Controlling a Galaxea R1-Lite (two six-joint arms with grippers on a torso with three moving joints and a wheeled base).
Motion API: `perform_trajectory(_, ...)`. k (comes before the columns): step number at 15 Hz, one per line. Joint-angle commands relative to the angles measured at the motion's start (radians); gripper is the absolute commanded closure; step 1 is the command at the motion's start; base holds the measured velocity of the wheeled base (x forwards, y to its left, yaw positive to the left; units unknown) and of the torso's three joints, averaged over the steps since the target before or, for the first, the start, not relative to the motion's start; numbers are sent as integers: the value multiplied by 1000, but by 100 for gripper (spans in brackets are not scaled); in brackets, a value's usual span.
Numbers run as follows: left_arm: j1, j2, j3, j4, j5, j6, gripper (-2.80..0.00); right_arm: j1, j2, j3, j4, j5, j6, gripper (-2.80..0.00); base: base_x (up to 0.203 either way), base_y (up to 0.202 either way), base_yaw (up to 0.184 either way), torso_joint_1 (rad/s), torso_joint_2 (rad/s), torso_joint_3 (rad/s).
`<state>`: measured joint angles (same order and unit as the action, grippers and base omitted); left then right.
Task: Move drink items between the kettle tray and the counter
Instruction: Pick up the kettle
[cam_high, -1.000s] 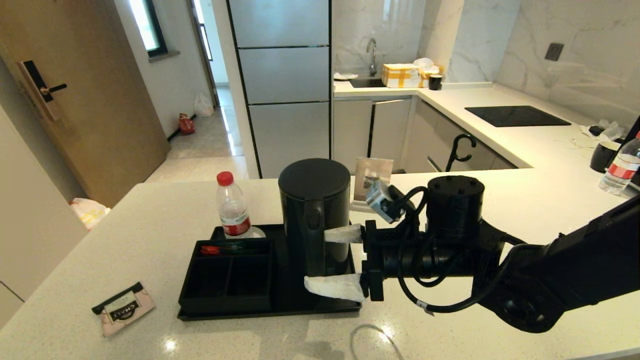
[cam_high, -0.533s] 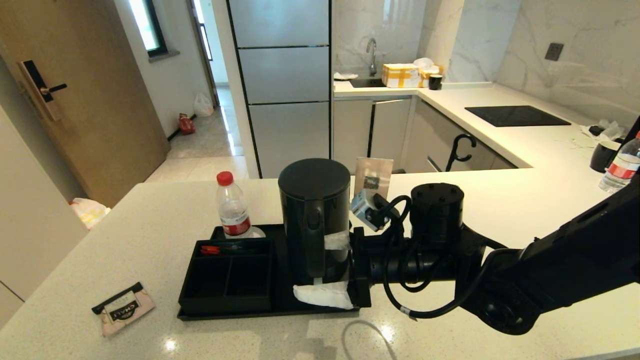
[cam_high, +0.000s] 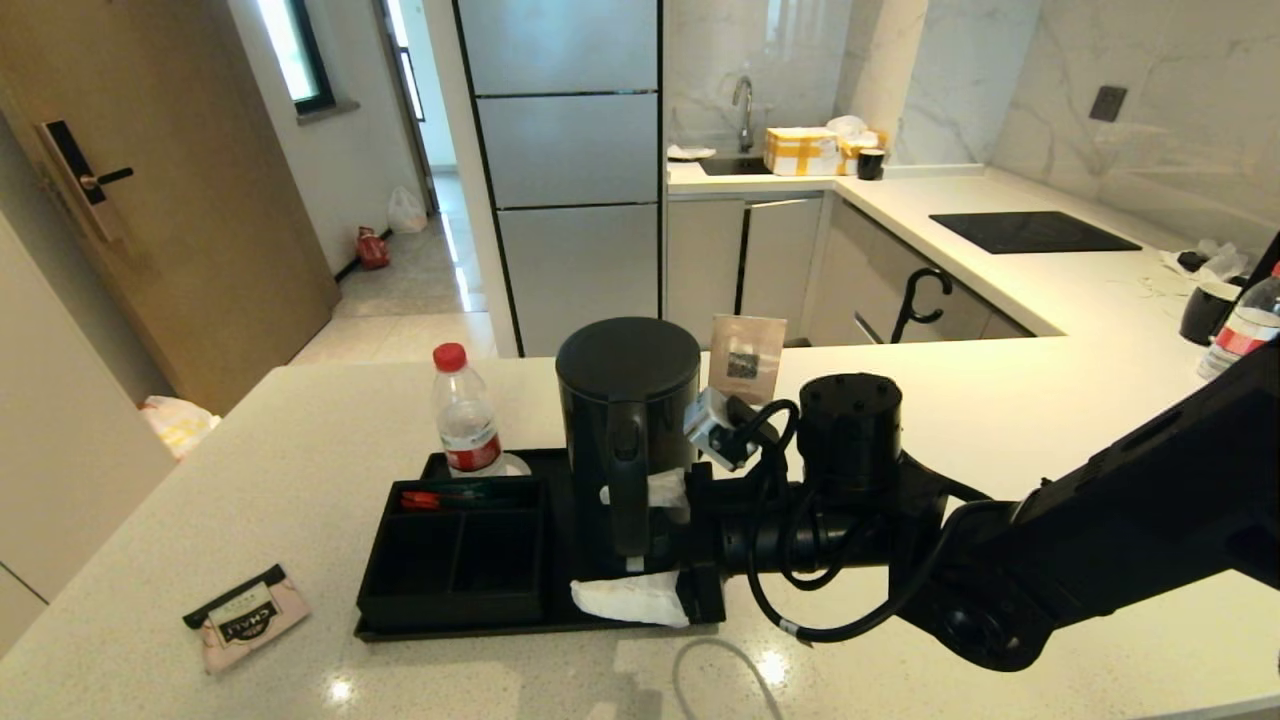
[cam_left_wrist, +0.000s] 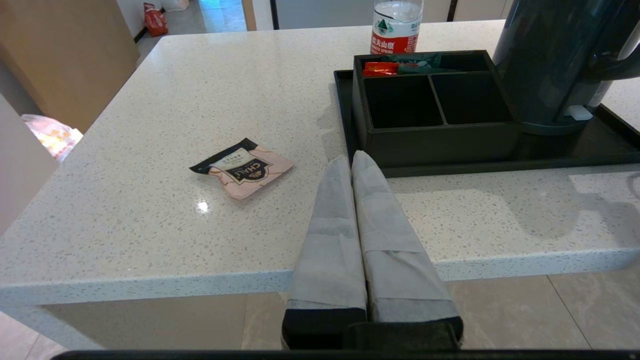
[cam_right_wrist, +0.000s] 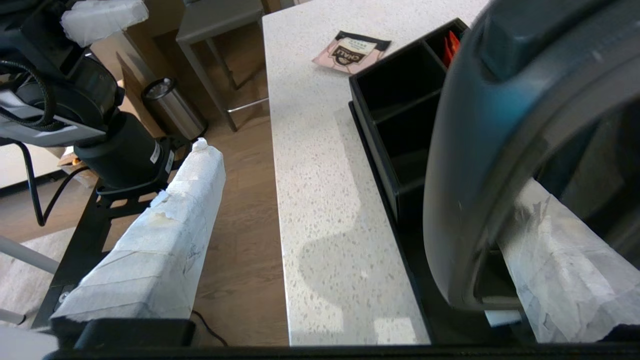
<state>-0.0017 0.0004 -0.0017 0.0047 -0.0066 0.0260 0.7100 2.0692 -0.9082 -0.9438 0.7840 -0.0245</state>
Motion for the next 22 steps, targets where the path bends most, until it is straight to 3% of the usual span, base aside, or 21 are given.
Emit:
perform_trajectory(1, 0, -2, 0, 0, 0, 0, 0, 8, 14, -35, 7, 4, 0, -280, 0, 0, 0, 0, 0, 0)
perform_trajectory(18, 0, -2, 0, 0, 0, 0, 0, 17, 35, -64, 20, 3, 5, -280, 0, 0, 0, 0, 0, 0)
perform_trajectory(19, 0, -2, 0, 0, 0, 0, 0, 17, 35, -64, 20, 3, 5, 0, 0, 0, 0, 0, 0, 0)
perform_trajectory(22, 0, -2, 0, 0, 0, 0, 0, 17, 36, -65, 20, 2, 5, 0, 0, 0, 0, 0, 0, 0)
